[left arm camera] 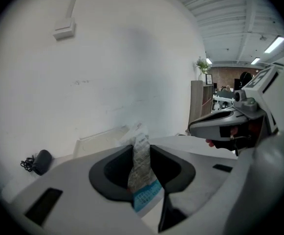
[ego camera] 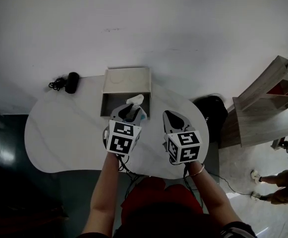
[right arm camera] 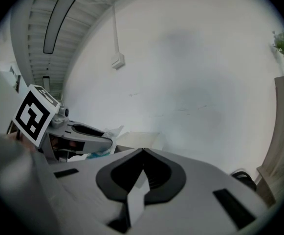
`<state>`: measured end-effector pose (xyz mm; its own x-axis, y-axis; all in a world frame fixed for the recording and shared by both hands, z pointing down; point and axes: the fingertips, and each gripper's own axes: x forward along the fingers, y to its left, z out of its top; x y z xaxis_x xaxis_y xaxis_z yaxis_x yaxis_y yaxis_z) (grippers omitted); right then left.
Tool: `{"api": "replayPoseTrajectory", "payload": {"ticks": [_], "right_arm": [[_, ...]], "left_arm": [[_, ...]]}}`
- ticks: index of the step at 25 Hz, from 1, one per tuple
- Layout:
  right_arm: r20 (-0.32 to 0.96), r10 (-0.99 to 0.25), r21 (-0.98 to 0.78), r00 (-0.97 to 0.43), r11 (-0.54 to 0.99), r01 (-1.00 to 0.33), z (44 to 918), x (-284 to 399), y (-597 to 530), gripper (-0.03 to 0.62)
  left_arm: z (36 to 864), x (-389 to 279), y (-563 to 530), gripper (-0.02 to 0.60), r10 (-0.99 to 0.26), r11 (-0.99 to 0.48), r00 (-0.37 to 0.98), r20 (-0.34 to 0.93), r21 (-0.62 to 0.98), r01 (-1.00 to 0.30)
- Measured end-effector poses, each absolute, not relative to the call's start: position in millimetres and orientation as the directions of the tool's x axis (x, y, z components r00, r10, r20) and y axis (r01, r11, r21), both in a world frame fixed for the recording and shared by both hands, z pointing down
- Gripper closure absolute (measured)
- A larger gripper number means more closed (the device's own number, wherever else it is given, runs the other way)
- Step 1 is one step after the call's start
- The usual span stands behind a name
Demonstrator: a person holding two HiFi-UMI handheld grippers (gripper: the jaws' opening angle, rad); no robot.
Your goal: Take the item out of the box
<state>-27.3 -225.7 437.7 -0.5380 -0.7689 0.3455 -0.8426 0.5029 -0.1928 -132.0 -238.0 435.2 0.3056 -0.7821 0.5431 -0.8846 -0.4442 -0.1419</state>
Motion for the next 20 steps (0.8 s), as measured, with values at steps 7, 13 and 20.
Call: {"api": "replayPoseTrajectory", "payload": {"ticks": [7,13,20], "right_arm": [[0.328,-0.774,-0.185,-0.541,0.509,-0.84,428.2,-19.1,-215.2,0.579],[0.31,-0.771,-0.191,-0.556,0.522,-0.831,421.3,-13.4,-207.3,0.579],[0.268,-0.771,-0.2,-0.578,0.542,-0.816,410.8,-11.1,-197.8,0.579]], "left_arm": [[417.9,-129.6,-216.0,0.454,-0.805,-0.401,0.318,0.5,-0.063,-0.914],[402.1,-124.0,-201.1,0.454,-0.835,-0.377,0.302,0.46,-0.077,-0.923],[391.0,-123.7,-185.6,0.454,-0.857,-0.344,0.303,0.416,-0.024,-0.939]]}}
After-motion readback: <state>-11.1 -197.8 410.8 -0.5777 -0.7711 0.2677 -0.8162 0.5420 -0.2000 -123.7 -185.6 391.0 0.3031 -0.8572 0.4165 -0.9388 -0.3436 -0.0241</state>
